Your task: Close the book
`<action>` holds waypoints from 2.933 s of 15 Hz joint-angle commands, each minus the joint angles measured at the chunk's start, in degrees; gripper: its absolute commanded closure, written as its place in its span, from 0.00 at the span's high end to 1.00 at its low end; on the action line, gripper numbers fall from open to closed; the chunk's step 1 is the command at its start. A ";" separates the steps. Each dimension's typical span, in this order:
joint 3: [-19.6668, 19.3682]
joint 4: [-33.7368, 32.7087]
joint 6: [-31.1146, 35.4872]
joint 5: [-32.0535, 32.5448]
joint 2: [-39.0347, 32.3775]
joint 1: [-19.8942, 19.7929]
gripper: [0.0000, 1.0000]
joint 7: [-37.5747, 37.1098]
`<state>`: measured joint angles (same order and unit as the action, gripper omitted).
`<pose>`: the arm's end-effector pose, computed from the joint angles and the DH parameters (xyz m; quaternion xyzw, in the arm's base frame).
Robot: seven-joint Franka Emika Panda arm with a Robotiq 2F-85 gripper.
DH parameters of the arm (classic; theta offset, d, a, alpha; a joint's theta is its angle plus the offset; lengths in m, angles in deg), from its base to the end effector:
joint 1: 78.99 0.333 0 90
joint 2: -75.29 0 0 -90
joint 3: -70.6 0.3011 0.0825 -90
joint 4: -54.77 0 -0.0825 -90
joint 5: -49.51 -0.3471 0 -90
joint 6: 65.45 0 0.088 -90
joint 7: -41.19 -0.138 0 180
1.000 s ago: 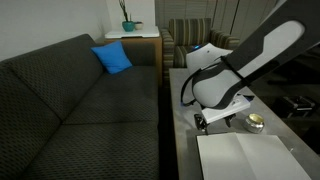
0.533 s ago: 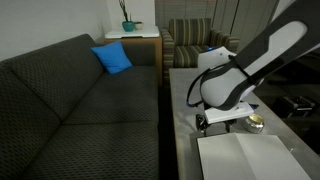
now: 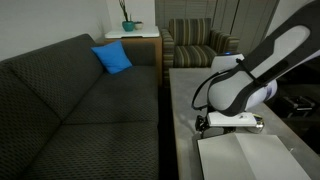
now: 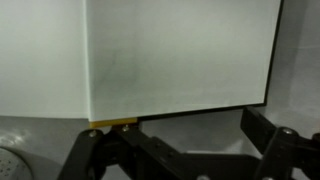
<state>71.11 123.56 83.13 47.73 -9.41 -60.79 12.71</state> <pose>0.5800 0.1955 -0.1401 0.9937 -0.1024 -0.0441 0.0060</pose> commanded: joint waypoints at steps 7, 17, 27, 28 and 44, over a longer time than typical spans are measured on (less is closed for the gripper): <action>7.25 0.65 0.05 -4.49 0.00 -7.02 1.00 14.01; 11.86 -0.28 -5.28 -3.95 0.07 -11.61 1.00 29.18; 11.76 -2.17 -8.91 0.49 0.25 -11.20 1.00 45.68; 11.87 -2.24 -8.99 1.24 0.25 -11.24 1.00 47.53; 0.59 -6.90 -12.56 0.95 0.26 -1.81 1.00 13.48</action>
<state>75.75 118.68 74.57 49.29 -9.16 -66.85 35.57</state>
